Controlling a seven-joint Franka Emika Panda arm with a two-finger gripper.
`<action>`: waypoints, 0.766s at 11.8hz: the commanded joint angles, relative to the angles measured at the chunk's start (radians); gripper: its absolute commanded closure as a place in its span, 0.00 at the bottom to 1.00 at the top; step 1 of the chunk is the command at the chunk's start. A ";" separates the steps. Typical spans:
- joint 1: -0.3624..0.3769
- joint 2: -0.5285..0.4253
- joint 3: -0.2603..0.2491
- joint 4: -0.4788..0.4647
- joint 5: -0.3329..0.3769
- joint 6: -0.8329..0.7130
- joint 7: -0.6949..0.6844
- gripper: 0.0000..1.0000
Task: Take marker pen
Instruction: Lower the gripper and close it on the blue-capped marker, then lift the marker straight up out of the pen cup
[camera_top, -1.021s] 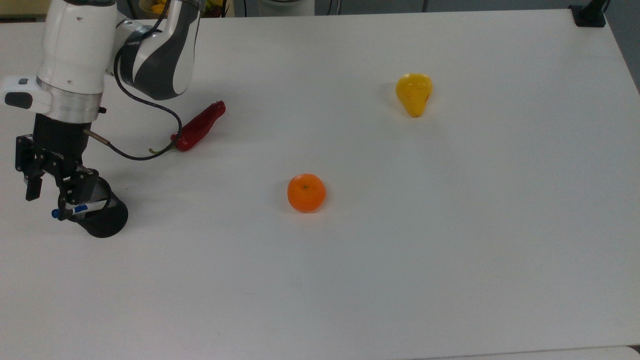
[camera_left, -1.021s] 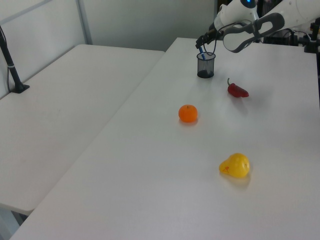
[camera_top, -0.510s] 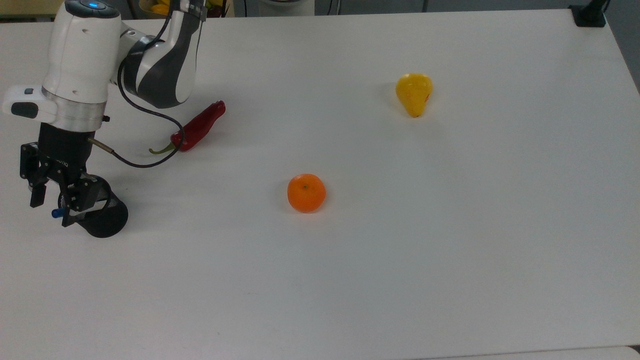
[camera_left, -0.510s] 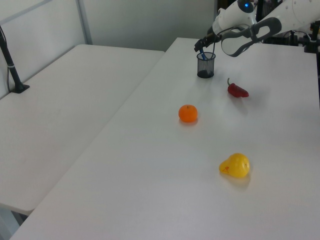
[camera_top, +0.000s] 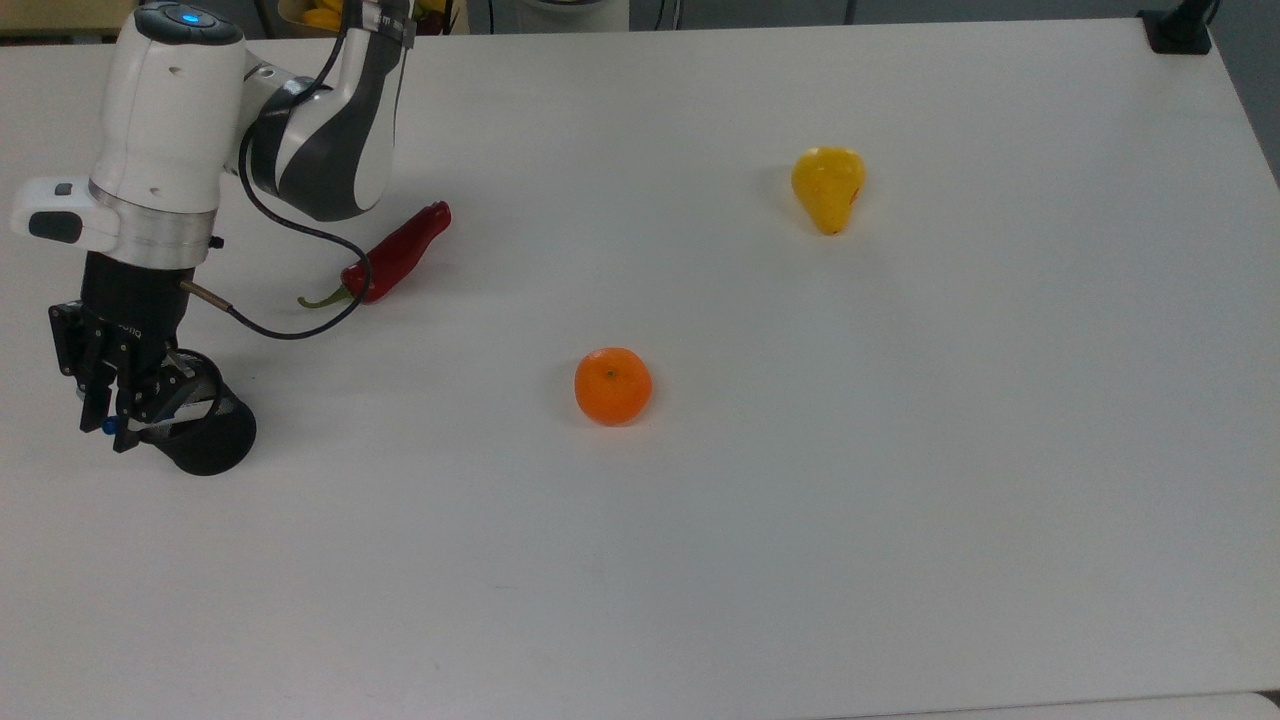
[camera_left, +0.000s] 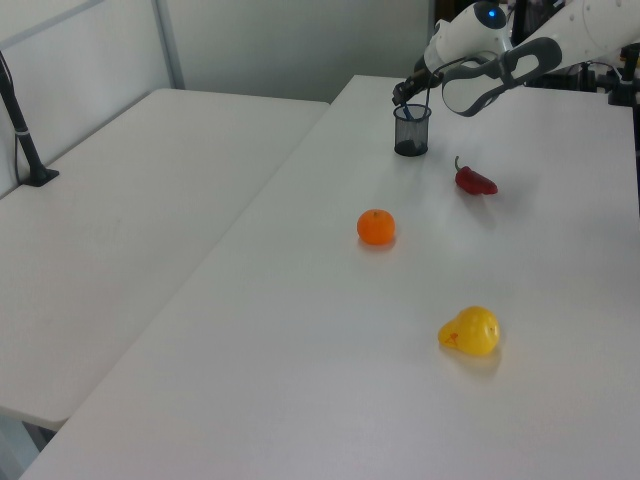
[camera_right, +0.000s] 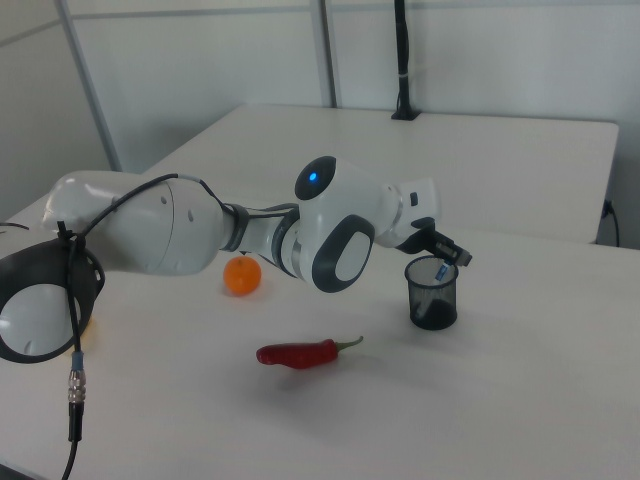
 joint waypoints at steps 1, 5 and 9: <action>0.011 0.000 -0.008 -0.003 -0.003 0.021 0.001 0.85; 0.013 -0.017 -0.008 -0.004 -0.003 0.021 0.001 1.00; 0.013 -0.058 -0.006 -0.021 0.004 0.019 0.002 1.00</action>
